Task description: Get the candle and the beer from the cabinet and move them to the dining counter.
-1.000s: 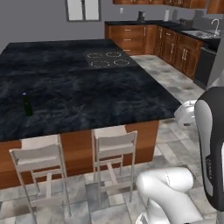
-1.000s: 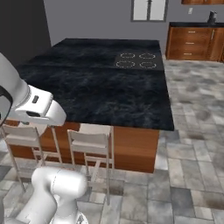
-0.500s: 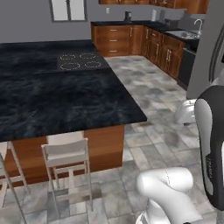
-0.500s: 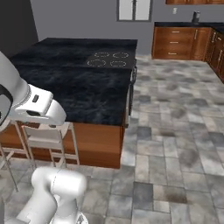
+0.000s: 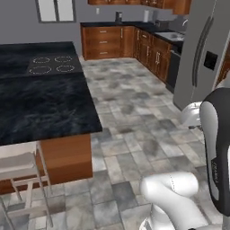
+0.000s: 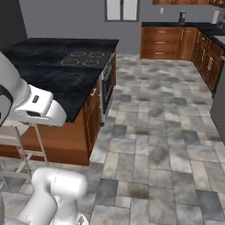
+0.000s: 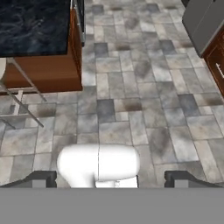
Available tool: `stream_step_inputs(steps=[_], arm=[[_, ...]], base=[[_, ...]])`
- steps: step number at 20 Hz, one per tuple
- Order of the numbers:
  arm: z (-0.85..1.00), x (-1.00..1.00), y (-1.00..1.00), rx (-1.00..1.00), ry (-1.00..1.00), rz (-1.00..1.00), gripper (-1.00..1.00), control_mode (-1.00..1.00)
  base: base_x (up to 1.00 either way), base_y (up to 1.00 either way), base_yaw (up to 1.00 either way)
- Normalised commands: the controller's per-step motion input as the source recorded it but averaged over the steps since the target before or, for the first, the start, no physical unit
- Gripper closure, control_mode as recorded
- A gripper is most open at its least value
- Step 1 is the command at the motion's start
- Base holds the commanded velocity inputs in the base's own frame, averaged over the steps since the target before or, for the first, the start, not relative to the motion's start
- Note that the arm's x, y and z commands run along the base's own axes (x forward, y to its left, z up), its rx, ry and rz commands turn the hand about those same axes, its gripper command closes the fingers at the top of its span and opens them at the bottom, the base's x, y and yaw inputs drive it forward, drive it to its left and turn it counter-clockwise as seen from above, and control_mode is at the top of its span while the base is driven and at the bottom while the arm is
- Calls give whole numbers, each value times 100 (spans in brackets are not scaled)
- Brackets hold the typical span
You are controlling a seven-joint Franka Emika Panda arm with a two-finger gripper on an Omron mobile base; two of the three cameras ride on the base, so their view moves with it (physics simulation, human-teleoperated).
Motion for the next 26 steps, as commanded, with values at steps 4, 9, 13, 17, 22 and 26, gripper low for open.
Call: stream_step_inputs(steps=[4,9,13,17,22,26], arm=[[0,0,0,0,0,0,-100,100],[0,0,0,0,0,0,-100,100],[0,0,0,0,0,0,-100,100],[0,0,0,0,0,0,-100,100],[0,0,0,0,0,0,-100,100],[0,0,0,0,0,0,-100,100]], base=[[9,-100,1],[43,-98,4],[100,-14,12],[100,0,13],[100,-3,11],[100,-30,5]])
